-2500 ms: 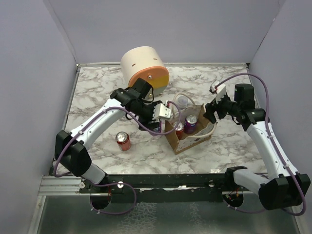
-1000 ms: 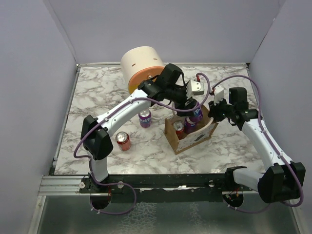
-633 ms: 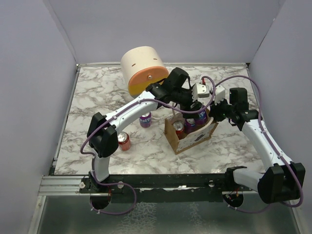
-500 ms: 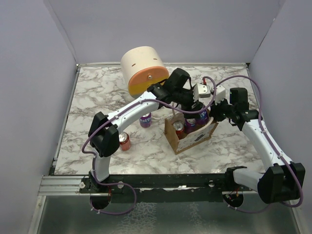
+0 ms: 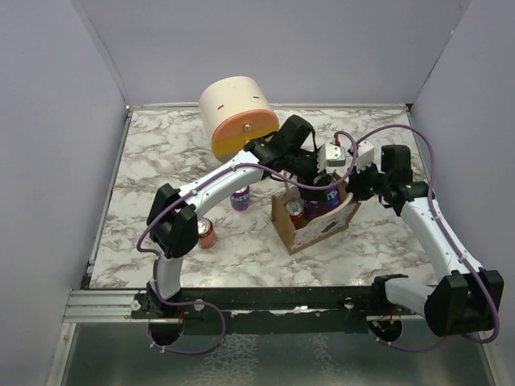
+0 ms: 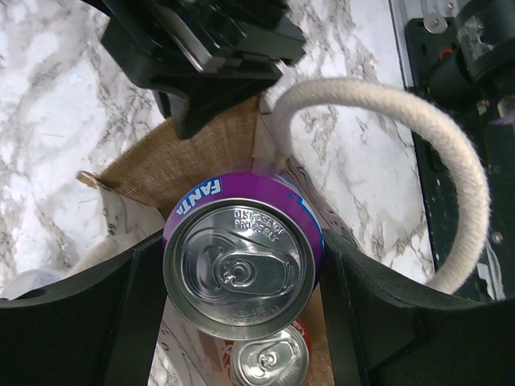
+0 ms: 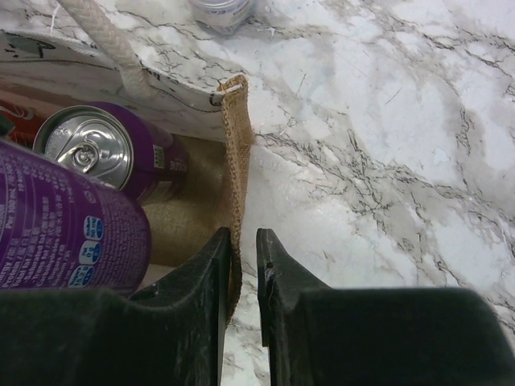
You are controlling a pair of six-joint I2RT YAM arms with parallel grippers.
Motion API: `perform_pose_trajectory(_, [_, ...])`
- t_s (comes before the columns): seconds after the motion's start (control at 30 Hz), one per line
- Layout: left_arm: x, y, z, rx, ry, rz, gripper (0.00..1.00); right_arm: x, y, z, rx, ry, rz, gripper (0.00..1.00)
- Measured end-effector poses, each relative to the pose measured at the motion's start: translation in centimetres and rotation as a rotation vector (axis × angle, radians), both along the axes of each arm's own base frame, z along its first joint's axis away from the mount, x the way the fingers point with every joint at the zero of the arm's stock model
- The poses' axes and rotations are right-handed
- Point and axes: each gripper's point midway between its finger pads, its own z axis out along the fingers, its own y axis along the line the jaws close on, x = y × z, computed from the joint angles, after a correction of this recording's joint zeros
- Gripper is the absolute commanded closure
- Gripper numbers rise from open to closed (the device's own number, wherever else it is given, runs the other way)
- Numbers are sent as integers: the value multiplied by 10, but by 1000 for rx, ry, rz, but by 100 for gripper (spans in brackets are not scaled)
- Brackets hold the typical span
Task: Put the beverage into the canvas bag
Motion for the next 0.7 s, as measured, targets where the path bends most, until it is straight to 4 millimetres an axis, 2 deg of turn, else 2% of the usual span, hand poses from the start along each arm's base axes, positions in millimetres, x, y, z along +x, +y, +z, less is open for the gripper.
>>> perform_pose_trajectory(0.17, [-12, 11, -3, 34, 0, -50, 100, -2, 2, 1, 8, -6, 8, 79])
perform_pose_trajectory(0.47, [-42, 41, 9, 67, -25, -139, 100, -4, 5, 3, 23, -8, 25, 77])
perform_pose_trajectory(0.7, [-53, 56, -12, 120, -26, -183, 100, -5, 8, 3, 36, -7, 41, 76])
